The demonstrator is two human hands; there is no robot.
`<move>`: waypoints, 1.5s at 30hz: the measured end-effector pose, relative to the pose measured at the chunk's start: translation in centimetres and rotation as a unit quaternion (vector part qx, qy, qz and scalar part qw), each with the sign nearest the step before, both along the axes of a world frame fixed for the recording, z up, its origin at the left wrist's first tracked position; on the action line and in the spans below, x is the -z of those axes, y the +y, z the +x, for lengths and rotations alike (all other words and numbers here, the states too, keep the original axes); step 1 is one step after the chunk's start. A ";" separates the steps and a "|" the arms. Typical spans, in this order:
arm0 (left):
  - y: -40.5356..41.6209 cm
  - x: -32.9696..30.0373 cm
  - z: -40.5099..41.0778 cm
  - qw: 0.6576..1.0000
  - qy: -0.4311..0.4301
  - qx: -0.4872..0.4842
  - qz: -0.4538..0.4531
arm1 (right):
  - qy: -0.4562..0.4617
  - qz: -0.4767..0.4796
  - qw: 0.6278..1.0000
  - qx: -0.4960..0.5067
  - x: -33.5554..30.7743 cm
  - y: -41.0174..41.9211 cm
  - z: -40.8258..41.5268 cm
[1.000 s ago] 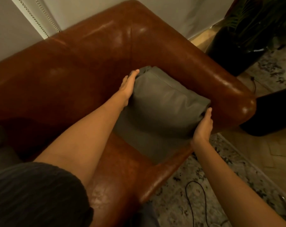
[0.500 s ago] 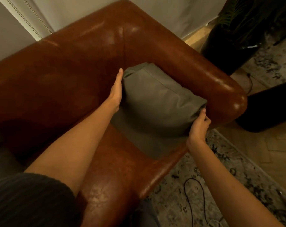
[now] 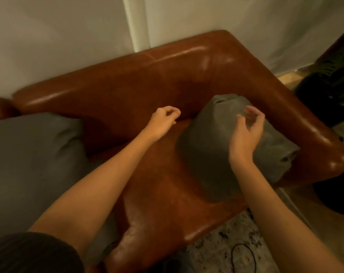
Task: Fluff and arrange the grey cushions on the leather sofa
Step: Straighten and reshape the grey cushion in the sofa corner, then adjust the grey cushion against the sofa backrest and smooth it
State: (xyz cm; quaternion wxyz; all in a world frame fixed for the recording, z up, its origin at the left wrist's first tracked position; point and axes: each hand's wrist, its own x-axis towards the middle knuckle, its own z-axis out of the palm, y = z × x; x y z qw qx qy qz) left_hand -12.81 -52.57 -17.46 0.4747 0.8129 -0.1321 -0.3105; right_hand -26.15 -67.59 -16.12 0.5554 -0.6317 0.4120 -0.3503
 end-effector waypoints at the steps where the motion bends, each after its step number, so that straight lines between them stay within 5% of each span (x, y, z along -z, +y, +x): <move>1: 2.3 -0.4 0.2 0.999 -0.029 0.016 0.015 | 0.001 0.019 0.999 -0.032 -0.1 2.1 1.0; 9: 23.4 -1.7 0.6 0.966 -0.210 0.039 0.142 | 0.129 0.118 0.952 -0.251 2.0 20.4 6.0; 13: 34.2 -0.8 -0.1 0.898 -0.352 0.005 0.263 | 0.171 0.152 0.909 -0.348 4.0 28.6 7.0; 16: 41.5 -0.1 -1.2 0.871 -0.381 -0.042 0.307 | 0.185 0.168 0.886 -0.390 5.7 33.7 7.7; 22: 52.2 2.6 -2.0 0.880 -0.253 -0.198 0.350 | 0.214 0.176 0.868 -0.412 8.5 40.2 9.5; 29: 53.5 3.7 -0.8 0.921 -0.061 -0.323 0.207 | 0.192 0.206 0.849 -0.447 10.7 39.0 9.9; 32: 54.5 4.4 0.4 0.927 -0.045 -0.324 0.185 | 0.199 0.218 0.828 -0.477 11.6 38.3 10.2; 38: 56.4 6.1 2.4 0.880 0.002 -0.475 0.000 | 0.167 0.258 0.834 -0.458 12.1 37.9 12.1; 45: 55.1 4.3 2.0 0.855 -0.019 -0.518 -0.022 | 0.147 0.269 0.850 -0.428 10.6 37.9 13.7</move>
